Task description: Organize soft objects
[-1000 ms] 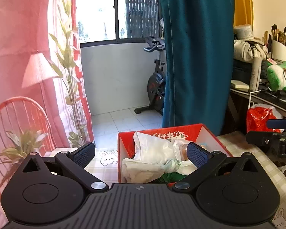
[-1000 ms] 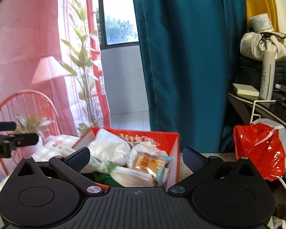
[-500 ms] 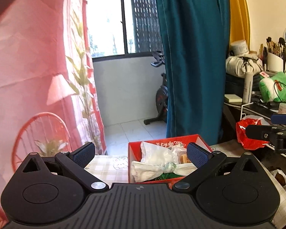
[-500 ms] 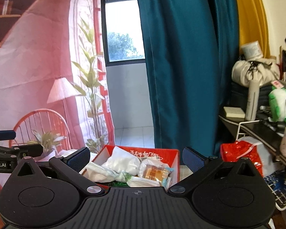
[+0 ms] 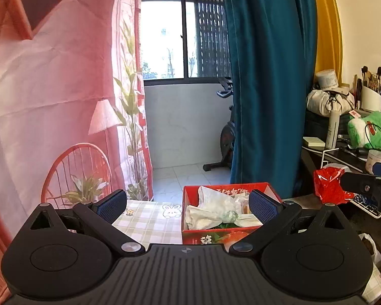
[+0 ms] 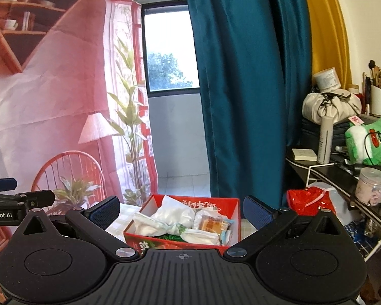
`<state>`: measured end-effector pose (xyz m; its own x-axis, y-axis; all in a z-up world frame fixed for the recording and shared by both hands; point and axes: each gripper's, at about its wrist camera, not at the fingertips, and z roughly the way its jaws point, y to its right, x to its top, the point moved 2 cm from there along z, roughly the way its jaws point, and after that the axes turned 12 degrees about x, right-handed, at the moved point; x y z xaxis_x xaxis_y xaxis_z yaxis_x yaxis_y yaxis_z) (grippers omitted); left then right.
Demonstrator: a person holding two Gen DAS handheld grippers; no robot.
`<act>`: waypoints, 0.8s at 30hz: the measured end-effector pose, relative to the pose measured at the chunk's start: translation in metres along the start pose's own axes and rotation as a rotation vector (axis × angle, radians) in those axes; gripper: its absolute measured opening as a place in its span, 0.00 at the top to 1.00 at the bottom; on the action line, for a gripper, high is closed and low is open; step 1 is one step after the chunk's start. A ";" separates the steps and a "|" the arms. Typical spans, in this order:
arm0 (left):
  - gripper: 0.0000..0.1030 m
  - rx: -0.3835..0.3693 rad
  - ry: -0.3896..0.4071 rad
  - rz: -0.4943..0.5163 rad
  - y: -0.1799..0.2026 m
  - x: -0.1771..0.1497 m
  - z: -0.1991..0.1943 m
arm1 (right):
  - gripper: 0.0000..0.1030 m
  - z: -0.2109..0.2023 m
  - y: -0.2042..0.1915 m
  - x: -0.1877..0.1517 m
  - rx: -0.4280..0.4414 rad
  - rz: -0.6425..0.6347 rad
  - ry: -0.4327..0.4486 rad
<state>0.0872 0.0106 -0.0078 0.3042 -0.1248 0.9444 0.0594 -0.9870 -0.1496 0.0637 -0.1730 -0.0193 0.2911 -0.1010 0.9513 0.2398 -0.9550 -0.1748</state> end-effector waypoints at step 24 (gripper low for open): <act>0.00 0.030 0.008 -0.016 -0.005 -0.005 -0.006 | 0.00 -0.018 -0.007 -0.006 -0.032 0.002 0.028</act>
<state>0.0798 0.0159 -0.0104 0.2951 -0.1101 0.9491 0.0930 -0.9853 -0.1432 0.0436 -0.1703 -0.0190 0.2653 -0.1098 0.9579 0.2097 -0.9631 -0.1685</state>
